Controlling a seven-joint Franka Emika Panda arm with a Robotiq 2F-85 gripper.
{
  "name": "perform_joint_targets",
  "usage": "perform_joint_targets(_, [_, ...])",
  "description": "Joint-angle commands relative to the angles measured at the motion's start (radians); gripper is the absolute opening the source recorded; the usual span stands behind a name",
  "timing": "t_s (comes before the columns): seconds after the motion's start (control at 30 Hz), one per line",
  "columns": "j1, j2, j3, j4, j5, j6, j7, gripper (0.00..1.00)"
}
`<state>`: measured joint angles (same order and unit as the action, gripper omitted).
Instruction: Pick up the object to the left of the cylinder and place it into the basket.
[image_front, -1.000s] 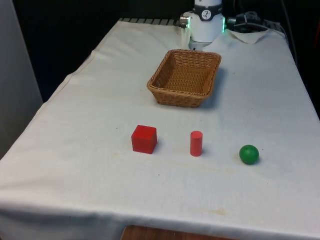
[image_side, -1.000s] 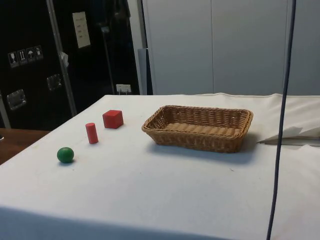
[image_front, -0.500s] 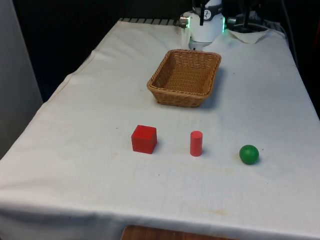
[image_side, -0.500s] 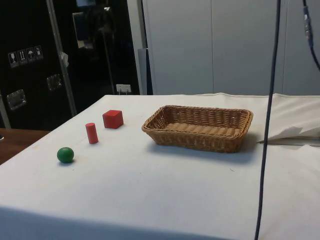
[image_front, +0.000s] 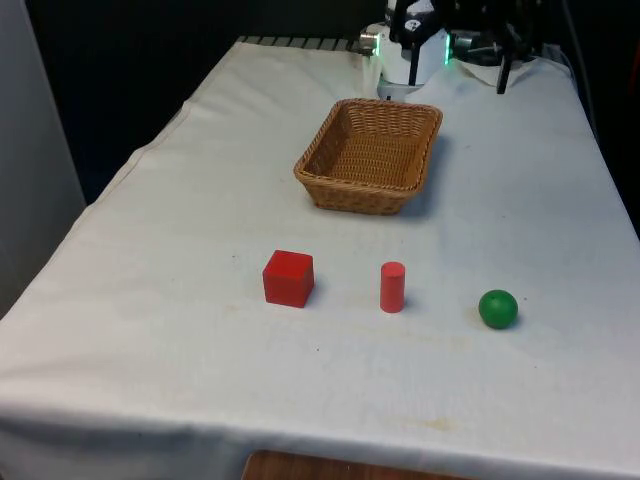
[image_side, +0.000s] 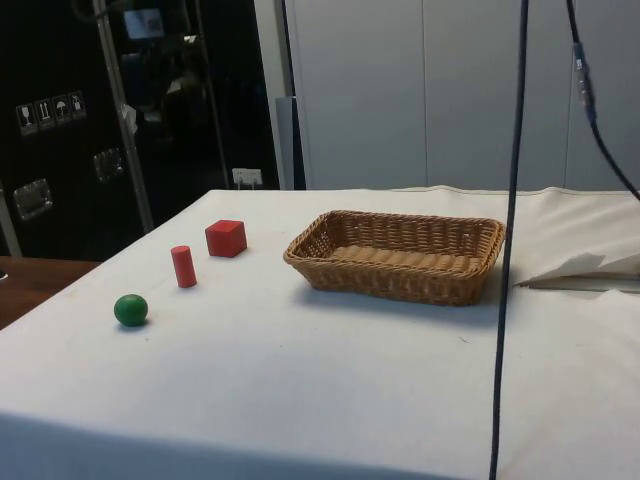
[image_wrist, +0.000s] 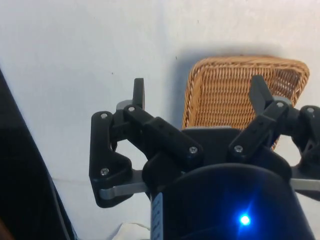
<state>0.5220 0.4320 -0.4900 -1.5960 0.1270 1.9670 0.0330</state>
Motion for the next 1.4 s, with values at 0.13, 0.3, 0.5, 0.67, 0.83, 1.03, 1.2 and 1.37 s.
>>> perform_joint_targets(0.13, [-0.004,0.028,0.003,0.023,0.012,0.012,-0.001,1.00])
perform_joint_targets(0.3, [-0.005,0.068,0.003,0.059,0.011,0.024,0.004,1.00])
perform_joint_targets(0.5, [-0.016,0.115,0.003,0.113,0.019,0.009,-0.007,1.00])
perform_joint_targets(0.67, [-0.013,0.135,-0.005,0.130,0.027,0.013,-0.011,1.00])
perform_joint_targets(0.83, [-0.018,0.157,0.001,0.153,0.036,0.010,-0.019,1.00])
perform_joint_targets(1.03, [-0.022,0.186,0.004,0.187,0.050,0.028,-0.024,1.00])
perform_joint_targets(1.2, [-0.023,0.214,0.005,0.213,0.070,0.049,-0.030,1.00])
perform_joint_targets(1.37, [-0.020,0.229,0.006,0.216,0.089,0.085,-0.036,1.00])
